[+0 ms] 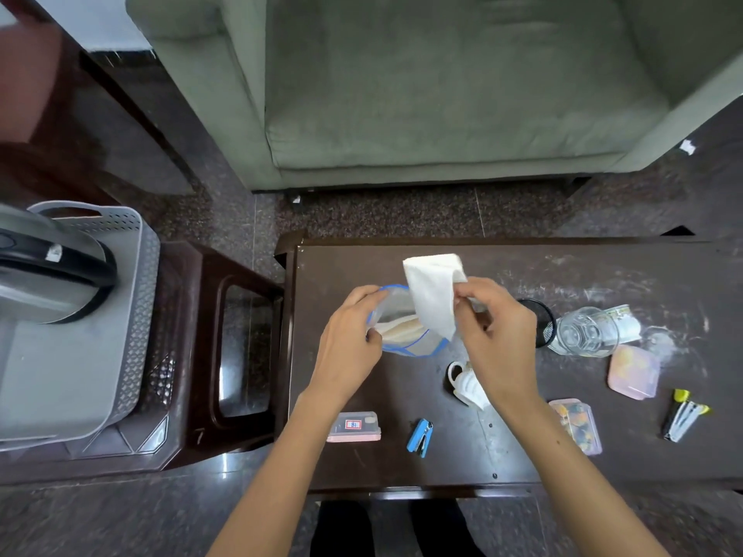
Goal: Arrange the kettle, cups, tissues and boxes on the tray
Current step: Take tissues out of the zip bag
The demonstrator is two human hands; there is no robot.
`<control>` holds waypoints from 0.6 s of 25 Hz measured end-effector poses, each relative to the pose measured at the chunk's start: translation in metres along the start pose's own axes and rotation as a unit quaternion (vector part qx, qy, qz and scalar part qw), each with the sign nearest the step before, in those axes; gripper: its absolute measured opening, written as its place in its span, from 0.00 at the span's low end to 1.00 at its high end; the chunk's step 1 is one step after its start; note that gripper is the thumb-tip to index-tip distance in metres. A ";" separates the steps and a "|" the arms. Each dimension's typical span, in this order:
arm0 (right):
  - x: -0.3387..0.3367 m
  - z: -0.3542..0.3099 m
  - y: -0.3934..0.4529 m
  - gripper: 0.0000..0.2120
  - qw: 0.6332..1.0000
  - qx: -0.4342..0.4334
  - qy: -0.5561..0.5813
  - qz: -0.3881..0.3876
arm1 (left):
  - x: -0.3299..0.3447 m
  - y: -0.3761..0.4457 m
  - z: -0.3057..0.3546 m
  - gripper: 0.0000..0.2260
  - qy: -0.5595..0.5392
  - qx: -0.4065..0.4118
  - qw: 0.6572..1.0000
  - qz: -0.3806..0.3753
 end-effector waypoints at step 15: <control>0.003 0.046 0.001 0.26 0.936 -0.046 -0.266 -0.225 | -0.014 0.004 -0.014 0.23 -0.075 -0.059 0.994 -0.045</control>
Point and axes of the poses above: each hand's wrist, its own y-axis towards the middle knuckle, its own x-axis out of the palm, z = x × y, the point moved 5 cm from there along y, towards the middle knuckle, and after that the axes turned 12 degrees about -x, right-handed, at the moved point
